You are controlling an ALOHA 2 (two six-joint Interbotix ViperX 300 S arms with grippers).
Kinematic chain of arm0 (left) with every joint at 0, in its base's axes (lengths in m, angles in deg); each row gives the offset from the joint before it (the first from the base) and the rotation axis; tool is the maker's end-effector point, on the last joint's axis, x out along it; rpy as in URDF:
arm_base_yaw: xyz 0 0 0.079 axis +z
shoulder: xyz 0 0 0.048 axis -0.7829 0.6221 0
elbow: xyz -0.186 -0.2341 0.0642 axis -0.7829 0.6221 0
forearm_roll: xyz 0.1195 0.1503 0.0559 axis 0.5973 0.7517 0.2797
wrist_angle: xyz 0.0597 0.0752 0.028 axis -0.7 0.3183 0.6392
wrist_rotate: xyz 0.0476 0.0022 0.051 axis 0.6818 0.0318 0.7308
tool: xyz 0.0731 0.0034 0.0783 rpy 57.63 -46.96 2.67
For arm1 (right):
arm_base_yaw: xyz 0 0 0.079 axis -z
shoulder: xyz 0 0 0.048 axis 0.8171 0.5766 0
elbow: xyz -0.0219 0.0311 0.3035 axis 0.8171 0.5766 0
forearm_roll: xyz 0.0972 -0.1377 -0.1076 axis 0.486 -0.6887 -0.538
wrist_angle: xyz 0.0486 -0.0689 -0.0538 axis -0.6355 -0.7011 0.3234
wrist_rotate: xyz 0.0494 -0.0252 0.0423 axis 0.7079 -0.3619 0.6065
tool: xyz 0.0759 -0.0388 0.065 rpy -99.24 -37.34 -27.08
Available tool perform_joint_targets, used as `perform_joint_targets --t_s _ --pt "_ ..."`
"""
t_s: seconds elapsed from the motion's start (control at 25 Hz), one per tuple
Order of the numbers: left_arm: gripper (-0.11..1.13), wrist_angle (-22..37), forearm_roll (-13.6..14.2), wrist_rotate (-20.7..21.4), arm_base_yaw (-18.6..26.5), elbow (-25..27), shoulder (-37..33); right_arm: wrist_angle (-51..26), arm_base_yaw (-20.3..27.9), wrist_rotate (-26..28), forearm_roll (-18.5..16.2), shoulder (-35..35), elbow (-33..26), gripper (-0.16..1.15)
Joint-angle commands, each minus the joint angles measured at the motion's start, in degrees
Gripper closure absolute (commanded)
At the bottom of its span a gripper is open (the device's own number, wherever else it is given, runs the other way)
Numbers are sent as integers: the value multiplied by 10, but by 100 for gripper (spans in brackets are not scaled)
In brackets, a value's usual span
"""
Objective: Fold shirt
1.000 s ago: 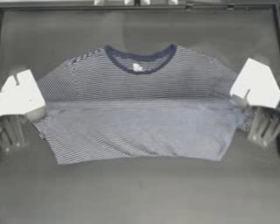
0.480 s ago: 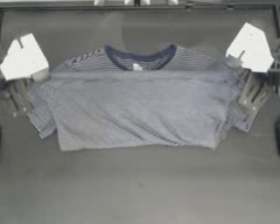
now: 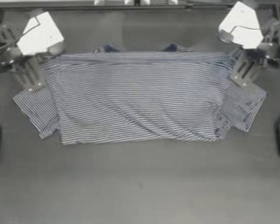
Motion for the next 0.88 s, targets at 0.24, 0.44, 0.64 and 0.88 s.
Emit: perform_joint_targets --t_s 0.24,0.44,0.64,0.88 --pt "97 -54 1 27 67 0 44 57 58 -11 -33 50 2 90" --pt "97 -81 0 35 83 -6 94 89 80 -11 -40 78 4 90" --pt "97 -98 0 36 92 -9 127 117 94 -11 -52 108 8 90" --pt "97 -109 2 38 93 -10 149 131 105 -11 -56 142 8 90"
